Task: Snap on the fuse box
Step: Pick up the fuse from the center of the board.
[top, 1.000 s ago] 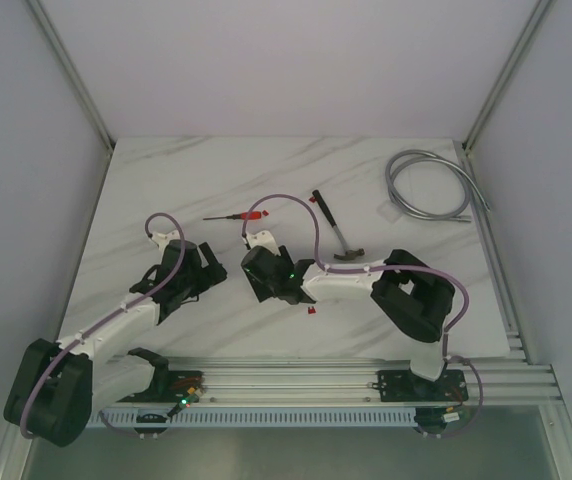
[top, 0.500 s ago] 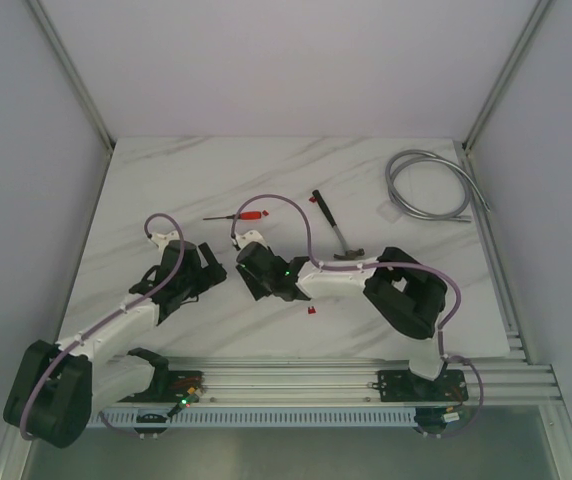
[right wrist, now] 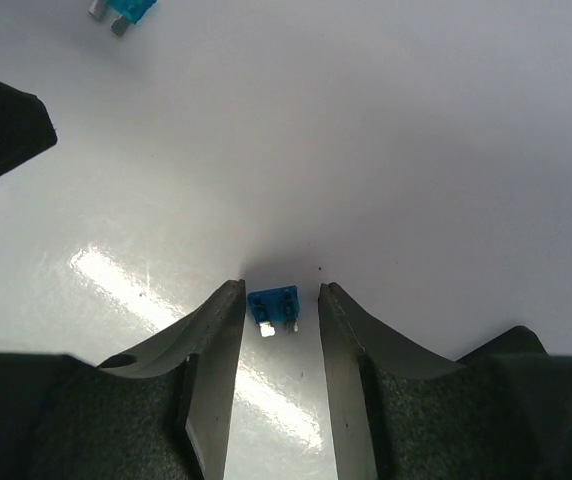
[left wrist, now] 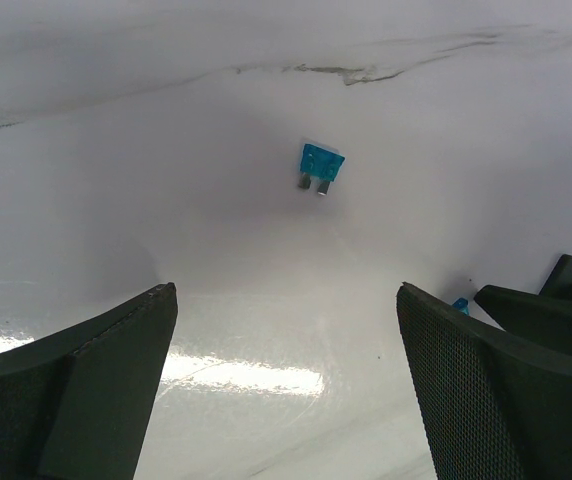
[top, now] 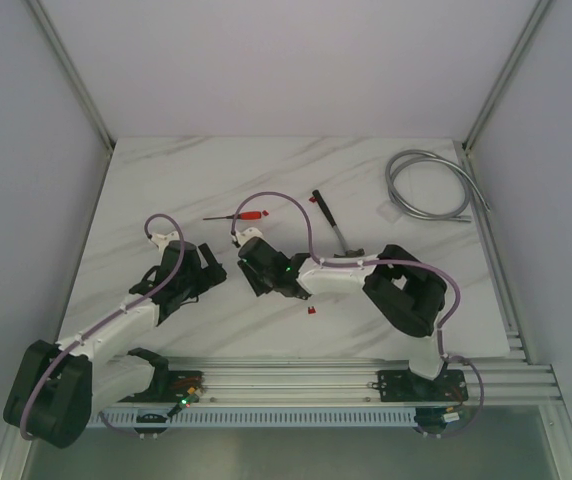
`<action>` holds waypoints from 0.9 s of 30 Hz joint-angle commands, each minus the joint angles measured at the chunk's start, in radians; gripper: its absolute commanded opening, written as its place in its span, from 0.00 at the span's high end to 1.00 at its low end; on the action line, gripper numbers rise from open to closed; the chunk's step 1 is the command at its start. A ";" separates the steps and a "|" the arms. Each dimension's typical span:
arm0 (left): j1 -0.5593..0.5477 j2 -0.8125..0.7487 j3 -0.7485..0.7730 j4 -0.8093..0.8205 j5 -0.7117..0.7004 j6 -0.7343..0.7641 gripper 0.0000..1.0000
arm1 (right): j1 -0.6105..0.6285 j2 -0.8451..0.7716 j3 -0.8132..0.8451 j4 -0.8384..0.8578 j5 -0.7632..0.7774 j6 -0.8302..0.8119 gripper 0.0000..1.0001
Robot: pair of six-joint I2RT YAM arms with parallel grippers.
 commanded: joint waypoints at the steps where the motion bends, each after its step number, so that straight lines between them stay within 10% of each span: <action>1: 0.006 -0.011 -0.002 0.010 0.003 0.002 0.00 | -0.002 0.042 0.035 -0.025 -0.030 -0.014 0.59; 27: 0.005 -0.016 -0.002 0.017 0.026 0.007 0.00 | -0.003 0.053 0.077 -0.130 -0.060 0.001 0.69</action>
